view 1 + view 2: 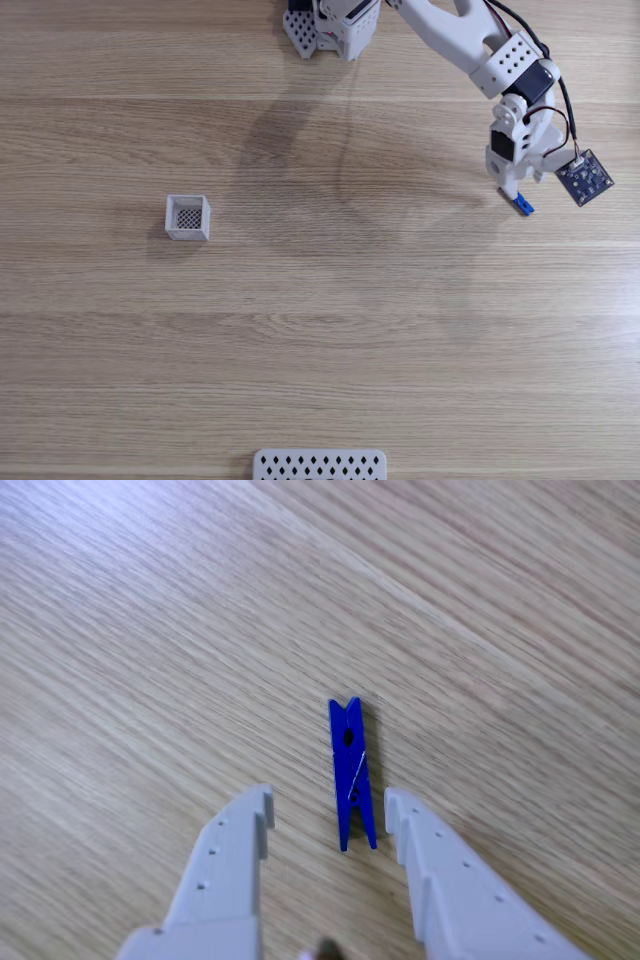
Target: Grasp a peg and put it in the crate.
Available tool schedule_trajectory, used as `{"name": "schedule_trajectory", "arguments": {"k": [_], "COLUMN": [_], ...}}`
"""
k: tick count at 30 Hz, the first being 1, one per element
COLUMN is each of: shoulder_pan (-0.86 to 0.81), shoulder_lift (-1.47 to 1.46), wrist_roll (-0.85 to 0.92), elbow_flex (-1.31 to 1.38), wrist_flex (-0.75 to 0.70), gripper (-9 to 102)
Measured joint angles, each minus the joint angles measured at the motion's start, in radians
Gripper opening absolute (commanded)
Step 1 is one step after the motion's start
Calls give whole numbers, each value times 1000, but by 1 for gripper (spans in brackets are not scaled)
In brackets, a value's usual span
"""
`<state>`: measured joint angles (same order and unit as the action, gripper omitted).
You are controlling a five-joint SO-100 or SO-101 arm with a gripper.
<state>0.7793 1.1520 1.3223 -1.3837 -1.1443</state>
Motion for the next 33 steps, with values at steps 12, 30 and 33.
{"name": "schedule_trajectory", "arguments": {"k": [12,30,33], "shoulder_pan": [0,-92,-199], "shoulder_lift": [-83,287,489], "wrist_roll": [0,-2,6], "elbow_flex": [5,-356,-511], "wrist_flex": [48,175,316], "gripper": [17,-1,-1]}}
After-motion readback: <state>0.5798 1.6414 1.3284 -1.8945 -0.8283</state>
